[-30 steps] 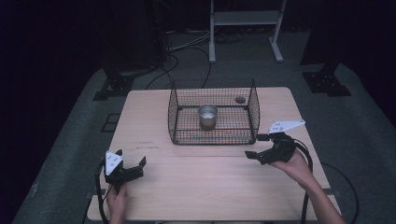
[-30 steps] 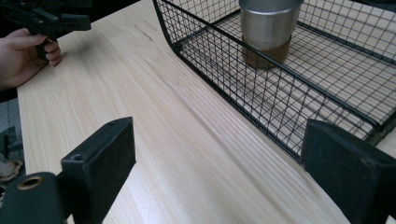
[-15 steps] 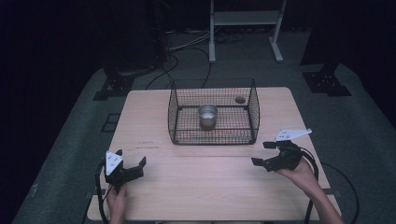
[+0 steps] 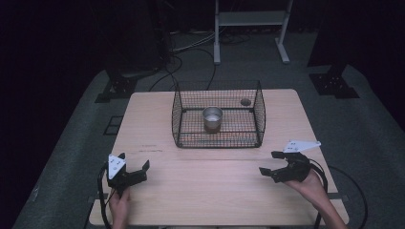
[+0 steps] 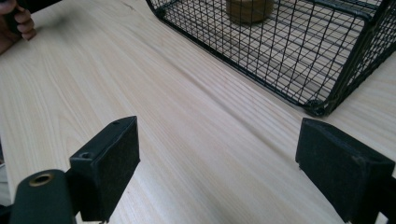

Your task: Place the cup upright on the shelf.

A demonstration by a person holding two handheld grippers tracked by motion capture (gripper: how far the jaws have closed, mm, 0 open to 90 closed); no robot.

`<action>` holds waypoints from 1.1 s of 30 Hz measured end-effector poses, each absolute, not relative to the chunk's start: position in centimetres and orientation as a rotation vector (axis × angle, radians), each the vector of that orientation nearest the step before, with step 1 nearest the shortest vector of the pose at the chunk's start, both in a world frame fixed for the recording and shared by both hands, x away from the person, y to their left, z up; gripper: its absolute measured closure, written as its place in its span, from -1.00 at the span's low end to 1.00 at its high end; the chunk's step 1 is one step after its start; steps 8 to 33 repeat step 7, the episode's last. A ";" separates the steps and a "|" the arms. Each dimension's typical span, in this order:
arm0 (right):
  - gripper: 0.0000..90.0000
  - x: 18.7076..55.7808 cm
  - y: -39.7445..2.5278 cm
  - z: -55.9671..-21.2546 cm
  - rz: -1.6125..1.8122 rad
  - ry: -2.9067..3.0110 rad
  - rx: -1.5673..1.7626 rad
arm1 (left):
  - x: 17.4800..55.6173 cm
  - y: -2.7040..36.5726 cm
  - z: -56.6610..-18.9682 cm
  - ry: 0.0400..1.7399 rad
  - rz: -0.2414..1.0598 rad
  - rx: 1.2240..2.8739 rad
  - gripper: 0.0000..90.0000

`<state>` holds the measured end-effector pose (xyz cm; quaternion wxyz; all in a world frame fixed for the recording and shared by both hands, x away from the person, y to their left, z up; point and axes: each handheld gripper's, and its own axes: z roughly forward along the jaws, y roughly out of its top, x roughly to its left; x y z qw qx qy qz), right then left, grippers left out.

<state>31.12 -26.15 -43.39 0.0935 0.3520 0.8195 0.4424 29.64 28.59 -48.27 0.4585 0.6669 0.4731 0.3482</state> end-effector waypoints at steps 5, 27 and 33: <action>-0.71 28.7 -25.6 -44.7 1.293 2.339 1.023 | 29.7 28.6 -48.3 1.170 0.858 1.639 -1.00; -0.71 27.2 -25.4 -45.3 1.280 2.291 0.999 | 29.7 28.7 -48.3 1.171 0.856 1.639 -1.00; -0.71 27.2 -25.4 -45.3 1.280 2.291 0.999 | 29.7 28.7 -48.3 1.171 0.856 1.639 -1.00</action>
